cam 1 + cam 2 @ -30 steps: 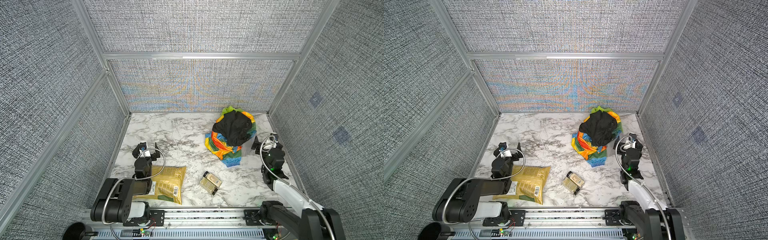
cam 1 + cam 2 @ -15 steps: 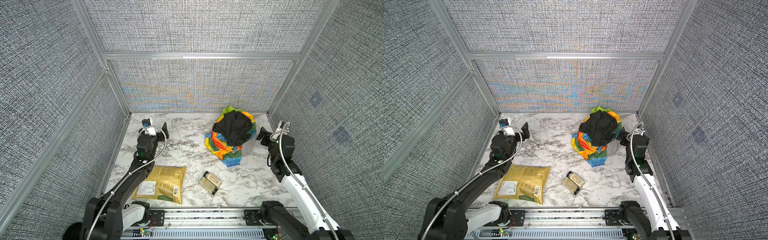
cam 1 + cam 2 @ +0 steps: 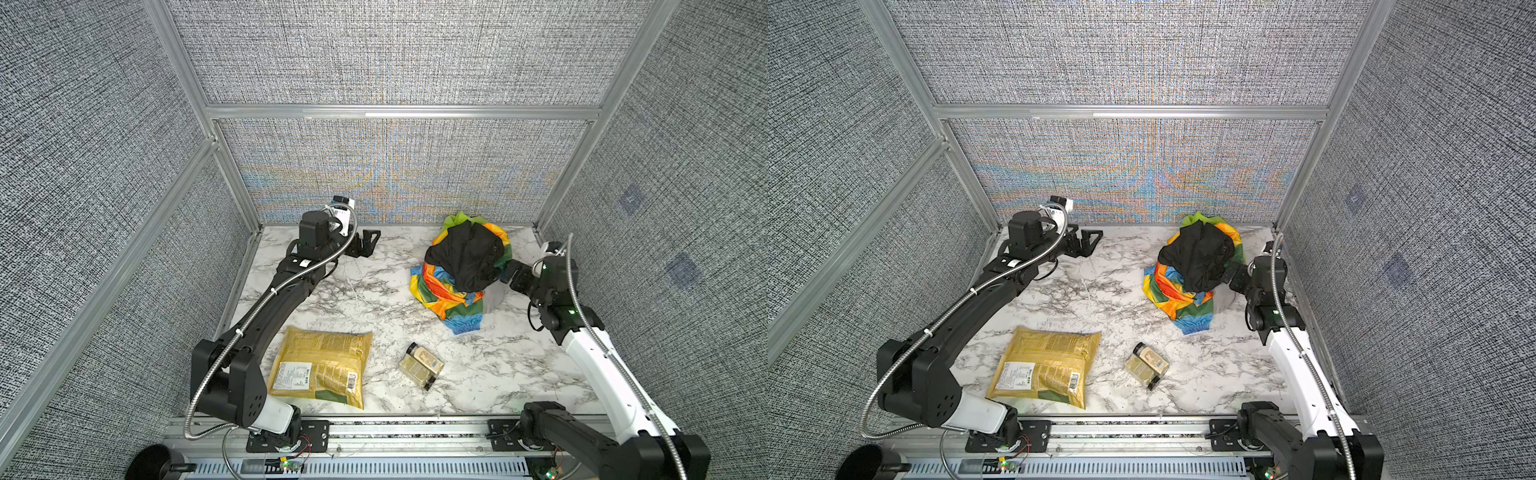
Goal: Pick out a specific cloth from the pile
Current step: 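Reach the right gripper to the grey cloth while the left arm lifts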
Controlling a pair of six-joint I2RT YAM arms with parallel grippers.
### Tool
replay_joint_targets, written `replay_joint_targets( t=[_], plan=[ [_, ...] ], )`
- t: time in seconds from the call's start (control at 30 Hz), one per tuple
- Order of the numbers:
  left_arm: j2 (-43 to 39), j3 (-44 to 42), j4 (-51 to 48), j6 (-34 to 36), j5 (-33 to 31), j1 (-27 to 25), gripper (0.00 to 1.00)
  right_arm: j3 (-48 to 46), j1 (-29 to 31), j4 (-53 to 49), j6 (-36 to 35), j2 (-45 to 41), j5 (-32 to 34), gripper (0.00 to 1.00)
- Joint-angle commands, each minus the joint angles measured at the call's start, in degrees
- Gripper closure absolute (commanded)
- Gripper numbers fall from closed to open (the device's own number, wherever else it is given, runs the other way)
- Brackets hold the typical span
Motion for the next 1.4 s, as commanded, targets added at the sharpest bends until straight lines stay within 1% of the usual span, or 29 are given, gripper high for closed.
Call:
replay_joint_targets(
  t=[0.0,0.07,0.13,0.17,0.23,0.27,0.33,0.43,0.57,0.63,0.73,0.9,0.97,1.23,1.33,1.37],
  plan=[
    [-1.5,-1.3,-1.2,2.5,5.1,0.0,0.01,-1.1,0.0,-4.7,2.1,-0.4,-4.0,0.07],
    [-1.8,-0.8,-2.3,2.8,5.2,0.0,0.01,-3.2,-0.5,-4.0,2.7,-0.8,-6.0,0.14],
    [-2.2,-0.6,-2.8,2.7,5.0,-0.1,0.01,-4.6,-1.6,-3.2,3.1,-0.5,-9.7,0.21],
    [-2.4,-0.7,-2.5,2.7,5.3,-0.1,0.01,-4.9,-2.0,-2.9,3.3,0.0,-11.3,0.23],
    [-2.9,-1.3,-1.6,2.1,5.7,-0.1,0.01,-4.9,-2.8,-2.3,3.1,1.6,-14.9,0.31],
    [-3.0,-1.5,-1.4,1.9,5.7,-0.1,0.01,-4.6,-2.9,-2.4,2.9,2.7,-16.0,0.33],
    [-3.4,-1.8,-1.0,1.7,5.4,-0.2,0.01,-3.5,-3.1,-3.2,2.6,5.6,-17.4,0.38],
    [-4.1,-2.5,-0.1,1.7,5.2,-0.3,0.01,-1.8,-3.3,-5.1,2.0,9.9,-18.5,0.43],
    [-3.9,-2.5,-0.6,2.1,4.7,-0.6,0.01,-3.2,-3.7,-3.1,2.7,13.3,-18.3,0.49],
    [-3.7,-2.5,-0.8,2.3,4.0,-0.7,0.01,-4.4,-3.7,-0.7,2.2,14.2,-19.4,0.5],
    [-3.4,-2.5,-0.6,2.1,4.3,-0.8,0.01,-4.6,-3.6,-0.7,1.3,16.3,-20.2,0.5],
    [-2.9,-2.5,-0.8,2.2,4.4,-1.0,0.01,-7.6,-3.6,1.0,1.3,16.8,-14.8,0.5],
    [-2.8,-2.5,-0.7,2.3,4.3,-1.1,0.01,-7.9,-3.9,2.1,0.8,17.5,-13.8,0.48],
    [-2.7,-2.3,-1.0,2.5,4.6,-1.5,0.01,-3.5,-5.1,5.6,-2.5,24.3,-18.3,0.37],
    [-2.9,-2.3,-0.7,2.1,5.4,-1.6,0.01,-2.4,-5.2,6.3,-2.7,26.8,-18.8,0.39],
    [-2.9,-2.3,-0.7,2.1,5.6,-1.6,0.01,-2.2,-5.2,6.7,-2.8,27.6,-19.1,0.42]
  ],
)
